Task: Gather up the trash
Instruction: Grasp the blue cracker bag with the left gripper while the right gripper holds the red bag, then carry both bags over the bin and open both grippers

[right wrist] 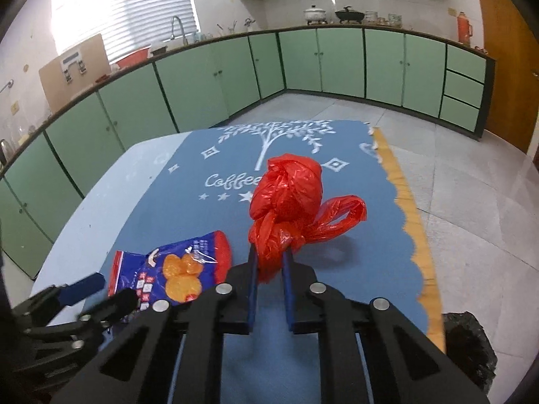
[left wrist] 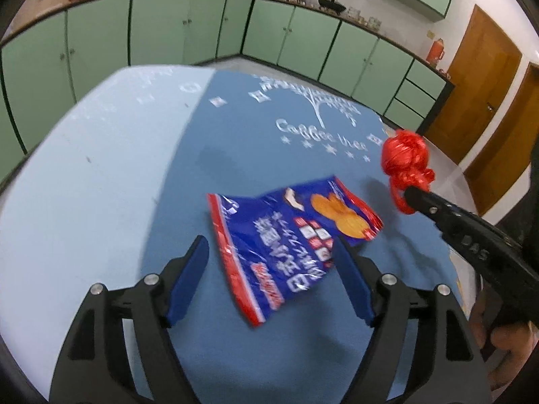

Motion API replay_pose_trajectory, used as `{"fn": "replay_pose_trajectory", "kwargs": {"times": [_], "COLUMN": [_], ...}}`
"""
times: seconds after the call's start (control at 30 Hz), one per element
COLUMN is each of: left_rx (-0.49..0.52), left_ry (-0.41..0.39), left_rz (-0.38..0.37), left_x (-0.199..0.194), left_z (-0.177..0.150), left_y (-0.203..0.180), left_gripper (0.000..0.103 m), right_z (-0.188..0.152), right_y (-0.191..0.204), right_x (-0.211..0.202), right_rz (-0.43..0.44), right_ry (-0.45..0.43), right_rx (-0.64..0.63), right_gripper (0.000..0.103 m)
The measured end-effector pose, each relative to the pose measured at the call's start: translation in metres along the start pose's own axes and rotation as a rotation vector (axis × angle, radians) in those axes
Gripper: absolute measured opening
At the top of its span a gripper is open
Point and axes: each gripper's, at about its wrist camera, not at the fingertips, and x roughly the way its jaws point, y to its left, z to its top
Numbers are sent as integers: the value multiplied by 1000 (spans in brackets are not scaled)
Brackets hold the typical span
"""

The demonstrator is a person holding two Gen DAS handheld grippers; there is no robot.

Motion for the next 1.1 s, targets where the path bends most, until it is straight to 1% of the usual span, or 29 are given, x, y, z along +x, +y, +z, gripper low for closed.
{"fn": "replay_pose_trajectory", "kwargs": {"times": [0.07, 0.1, 0.17, 0.2, 0.27, 0.3, 0.33, 0.37, 0.53, 0.6, 0.67, 0.8, 0.93, 1.1], "left_rx": [-3, 2, 30, 40, 75, 80, 79, 71, 9, 0, 1, 33, 93, 172], "left_ry": [16, 20, 19, 22, 27, 24, 19, 14, -15, -25, -34, -53, -51, -29], "left_rz": [-4, 3, 25, 32, 75, 85, 103, 112, 105, 107, 111, 108, 57, -37], "left_x": [7, 10, 14, 16, 21, 21, 22, 21, 14, 10, 4, -9, -20, -24], "left_z": [-2, -3, -4, -4, -5, -5, -5, -4, 1, 1, 2, 2, -3, -14], "left_y": [-4, -7, -15, -17, -25, -25, -26, -25, -14, -14, -15, -25, -50, -94], "left_gripper": [75, 78, 81, 81, 79, 75, 64, 58, 19, 12, 11, 9, 9, 9], "right_z": [-3, -5, -8, -9, -11, -12, -13, -14, -17, -18, -18, -20, -24, -37], "right_y": [-5, -8, -13, -17, -23, -26, -28, -31, -37, -37, -37, -39, -45, -71], "right_x": [-7, -10, -15, -17, -20, -21, -21, -21, -23, -23, -24, -34, -53, -90], "right_rz": [-11, -19, -28, -33, -40, -47, -50, -51, -56, -56, -56, -56, -58, -95], "right_ry": [-5, -7, -7, -6, -4, -4, -2, 0, 6, 7, 5, -12, -38, -60], "right_rx": [-3, -3, 2, 7, 13, 17, 21, 24, 32, 32, 32, 30, 41, 85], "right_gripper": [13, 13, 13, 13, 13, 13, 13, 13, 13, 13, 13, 13, 13, 13]}}
